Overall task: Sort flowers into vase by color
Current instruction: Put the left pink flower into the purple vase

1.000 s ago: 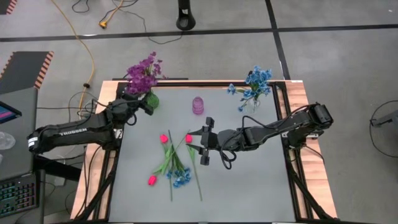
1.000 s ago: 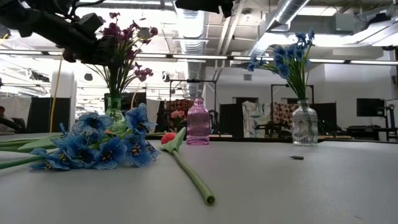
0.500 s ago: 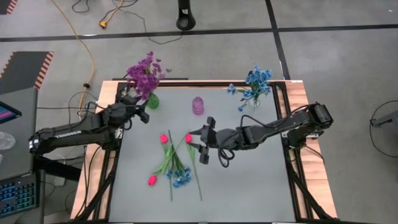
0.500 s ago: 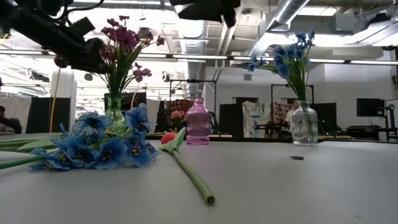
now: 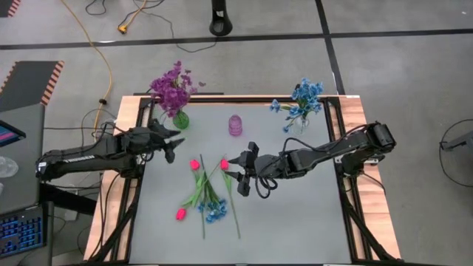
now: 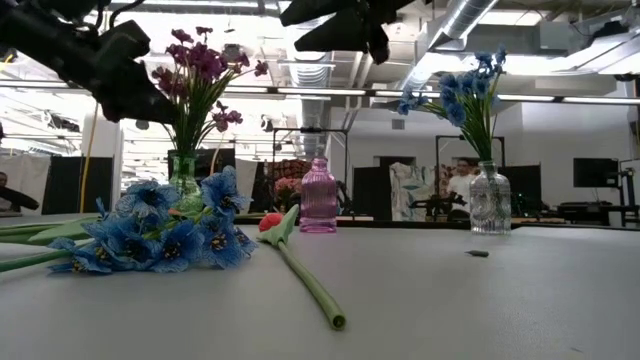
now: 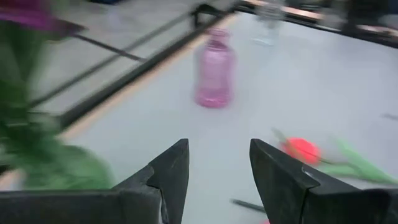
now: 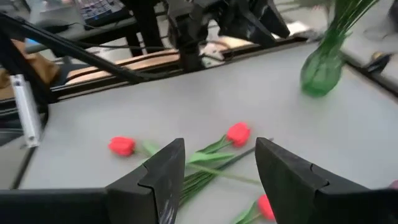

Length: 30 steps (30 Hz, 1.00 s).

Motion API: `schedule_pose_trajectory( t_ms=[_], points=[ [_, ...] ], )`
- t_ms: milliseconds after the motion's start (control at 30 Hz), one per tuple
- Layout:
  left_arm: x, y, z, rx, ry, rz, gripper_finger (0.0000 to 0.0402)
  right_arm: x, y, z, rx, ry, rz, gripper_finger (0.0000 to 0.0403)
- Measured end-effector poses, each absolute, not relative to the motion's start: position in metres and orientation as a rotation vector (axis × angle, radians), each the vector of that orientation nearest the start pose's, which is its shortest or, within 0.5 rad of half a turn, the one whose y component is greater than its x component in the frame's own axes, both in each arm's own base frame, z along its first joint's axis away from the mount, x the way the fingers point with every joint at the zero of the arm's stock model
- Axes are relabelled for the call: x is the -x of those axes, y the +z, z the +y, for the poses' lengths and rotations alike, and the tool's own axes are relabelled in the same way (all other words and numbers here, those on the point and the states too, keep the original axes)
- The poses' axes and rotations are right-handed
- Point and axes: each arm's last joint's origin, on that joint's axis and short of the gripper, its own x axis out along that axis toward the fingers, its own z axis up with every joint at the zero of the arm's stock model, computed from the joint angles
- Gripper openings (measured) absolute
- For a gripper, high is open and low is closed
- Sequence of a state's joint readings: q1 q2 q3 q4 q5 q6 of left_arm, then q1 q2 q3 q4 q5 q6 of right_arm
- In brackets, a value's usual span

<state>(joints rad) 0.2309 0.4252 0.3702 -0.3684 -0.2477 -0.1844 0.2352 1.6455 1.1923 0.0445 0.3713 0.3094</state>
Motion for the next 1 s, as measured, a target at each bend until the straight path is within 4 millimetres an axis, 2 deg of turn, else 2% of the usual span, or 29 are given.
schedule_pose_trajectory(
  t_ms=[167, 467, 1000],
  points=[
    [-0.113, 0.218, 0.024, 0.227, 0.383, 0.397, 0.0158, -0.364, 0.271, 0.078, -0.279, -0.159, 0.419, 0.0224],
    [-0.122, 0.212, 0.010, 0.238, 0.275, 0.469, 0.0158, -0.354, 0.259, 0.086, -0.456, -0.228, 0.549, 0.0224],
    [-0.136, 0.197, -0.013, 0.277, 0.155, 0.609, 0.0158, -0.347, 0.255, 0.101, -0.473, -0.222, 0.596, 0.0224]
  ],
)
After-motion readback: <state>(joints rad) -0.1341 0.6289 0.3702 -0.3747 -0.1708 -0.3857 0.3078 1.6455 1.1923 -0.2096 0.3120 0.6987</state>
